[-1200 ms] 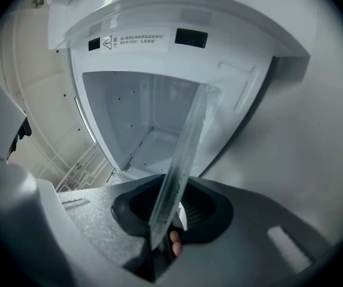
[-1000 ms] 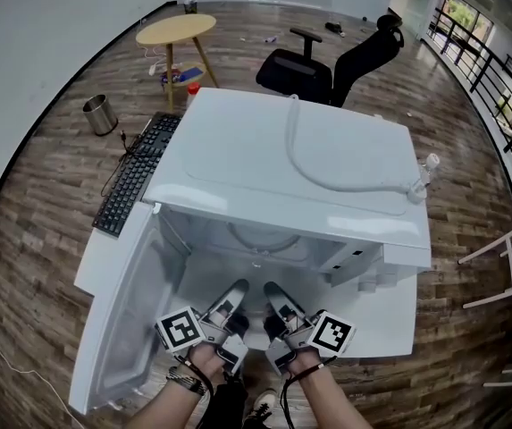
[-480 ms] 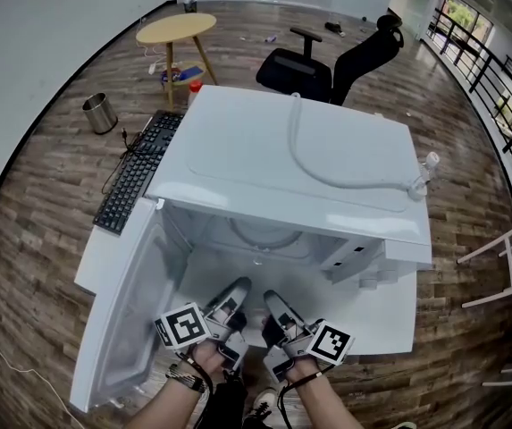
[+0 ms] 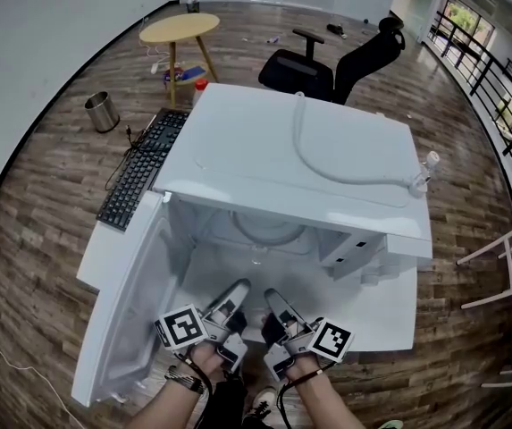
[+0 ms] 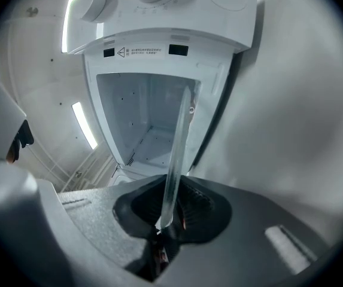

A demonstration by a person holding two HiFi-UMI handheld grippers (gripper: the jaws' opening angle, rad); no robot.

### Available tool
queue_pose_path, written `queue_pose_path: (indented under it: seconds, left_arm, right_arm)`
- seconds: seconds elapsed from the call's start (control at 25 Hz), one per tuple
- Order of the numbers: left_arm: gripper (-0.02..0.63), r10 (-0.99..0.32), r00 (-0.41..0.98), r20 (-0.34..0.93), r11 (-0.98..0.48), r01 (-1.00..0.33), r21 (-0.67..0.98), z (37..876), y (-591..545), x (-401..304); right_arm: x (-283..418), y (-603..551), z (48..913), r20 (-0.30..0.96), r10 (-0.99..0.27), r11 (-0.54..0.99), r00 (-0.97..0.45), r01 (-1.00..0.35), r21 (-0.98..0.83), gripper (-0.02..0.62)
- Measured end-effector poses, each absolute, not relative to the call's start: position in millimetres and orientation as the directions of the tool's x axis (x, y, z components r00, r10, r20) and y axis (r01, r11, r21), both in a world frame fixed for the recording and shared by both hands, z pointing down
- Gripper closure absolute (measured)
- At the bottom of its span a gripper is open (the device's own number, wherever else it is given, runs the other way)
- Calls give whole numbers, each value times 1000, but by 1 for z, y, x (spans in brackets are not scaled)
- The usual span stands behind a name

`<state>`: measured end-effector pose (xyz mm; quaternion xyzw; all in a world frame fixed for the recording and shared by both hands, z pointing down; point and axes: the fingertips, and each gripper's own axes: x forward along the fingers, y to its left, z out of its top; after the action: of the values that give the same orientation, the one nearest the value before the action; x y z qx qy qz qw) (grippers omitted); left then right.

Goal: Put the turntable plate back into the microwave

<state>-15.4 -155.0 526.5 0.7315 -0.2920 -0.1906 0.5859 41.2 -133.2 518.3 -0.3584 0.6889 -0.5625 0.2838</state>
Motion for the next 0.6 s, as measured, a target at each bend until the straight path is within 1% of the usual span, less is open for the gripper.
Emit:
queue_pose_path:
  seconds: [0.2, 0.4, 0.48, 0.56, 0.6]
  left_arm:
    - [509, -625, 777, 67, -154, -207, 966, 525, -151, -15]
    - [509, -623, 779, 71, -134, -196, 971, 525, -136, -19]
    - [500, -633, 771, 66, -129, -189, 973, 523, -129, -21]
    - [488, -645, 762, 51, -104, -153, 983, 520, -123, -21]
    - [482, -647, 760, 62, -97, -163, 982, 522, -121, -23]
  right_arm:
    - [42, -134, 517, 18, -821, 104, -571, -179, -978, 549]
    - [46, -136, 517, 11, -833, 94, -554, -161, -982, 551]
    - [46, -136, 517, 14, -834, 89, -551, -160, -983, 552]
    - [46, -136, 517, 14, -834, 89, -552, -159, -983, 552]
    - [46, -135, 517, 12, -833, 91, -552, -158, -983, 552]
